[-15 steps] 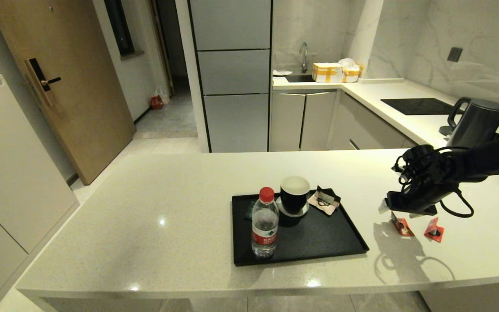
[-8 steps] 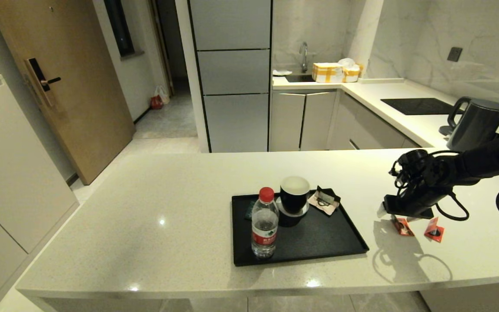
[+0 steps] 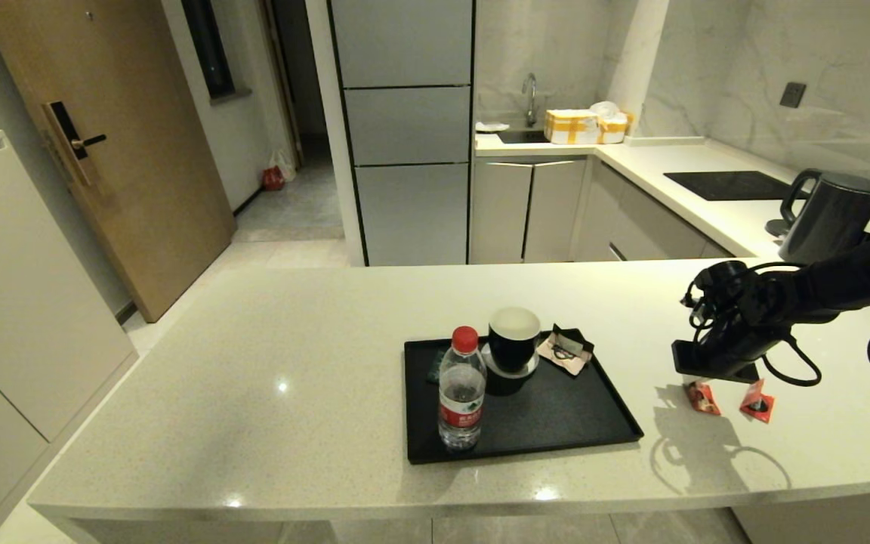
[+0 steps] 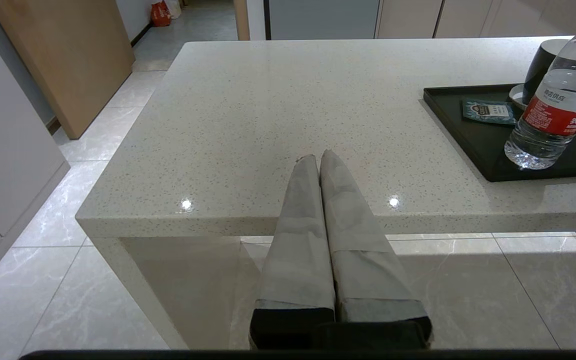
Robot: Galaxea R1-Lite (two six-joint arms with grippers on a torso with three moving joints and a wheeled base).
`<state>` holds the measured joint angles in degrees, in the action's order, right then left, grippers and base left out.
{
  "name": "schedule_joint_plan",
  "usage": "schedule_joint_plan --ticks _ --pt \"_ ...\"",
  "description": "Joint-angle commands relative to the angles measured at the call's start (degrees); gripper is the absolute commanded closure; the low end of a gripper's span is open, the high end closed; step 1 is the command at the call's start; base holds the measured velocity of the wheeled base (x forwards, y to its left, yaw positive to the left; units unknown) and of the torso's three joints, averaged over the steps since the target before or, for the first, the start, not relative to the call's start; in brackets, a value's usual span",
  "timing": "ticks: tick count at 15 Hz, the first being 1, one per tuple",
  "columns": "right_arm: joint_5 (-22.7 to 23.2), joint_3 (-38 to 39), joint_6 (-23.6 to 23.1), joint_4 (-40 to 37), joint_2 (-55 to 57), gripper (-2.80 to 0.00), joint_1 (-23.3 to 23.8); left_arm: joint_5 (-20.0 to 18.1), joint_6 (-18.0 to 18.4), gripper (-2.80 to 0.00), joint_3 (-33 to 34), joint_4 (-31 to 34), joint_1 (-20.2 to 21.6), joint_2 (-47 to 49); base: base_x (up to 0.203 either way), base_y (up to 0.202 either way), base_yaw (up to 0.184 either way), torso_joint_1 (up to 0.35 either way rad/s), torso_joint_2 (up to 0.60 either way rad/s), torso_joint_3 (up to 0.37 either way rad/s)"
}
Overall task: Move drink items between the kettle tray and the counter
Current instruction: Return the tea bag to its original position
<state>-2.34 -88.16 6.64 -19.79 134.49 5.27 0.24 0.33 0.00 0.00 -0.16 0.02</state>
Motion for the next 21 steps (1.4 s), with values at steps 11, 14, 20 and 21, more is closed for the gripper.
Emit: schedule_joint_plan --ticks 11,14,20,21 --pt "-0.58 -2.43 4.68 -10.03 -14.73 0.00 -16.85 0.02 0.02 0.00 0.00 0.00 -0.02 -0.02 0.000 0.000 0.000 0.000 0.00 0.000" --pt "-1.78 -2.57 7.56 -11.01 -14.79 0.00 -23.49 0.02 0.02 0.00 0.00 0.00 -0.02 -0.02 0.000 0.000 0.000 0.000 0.00 0.000" --pt "-1.89 -2.88 8.20 -10.80 -6.32 0.00 -24.12 0.02 0.02 0.00 0.00 0.00 -0.02 -0.02 0.000 0.000 0.000 0.000 0.00 0.000" --pt "-1.82 -3.11 8.26 -10.69 -5.04 0.00 -24.04 0.02 0.02 0.00 0.00 0.00 -0.02 -0.02 0.000 0.000 0.000 0.000 0.00 0.000"
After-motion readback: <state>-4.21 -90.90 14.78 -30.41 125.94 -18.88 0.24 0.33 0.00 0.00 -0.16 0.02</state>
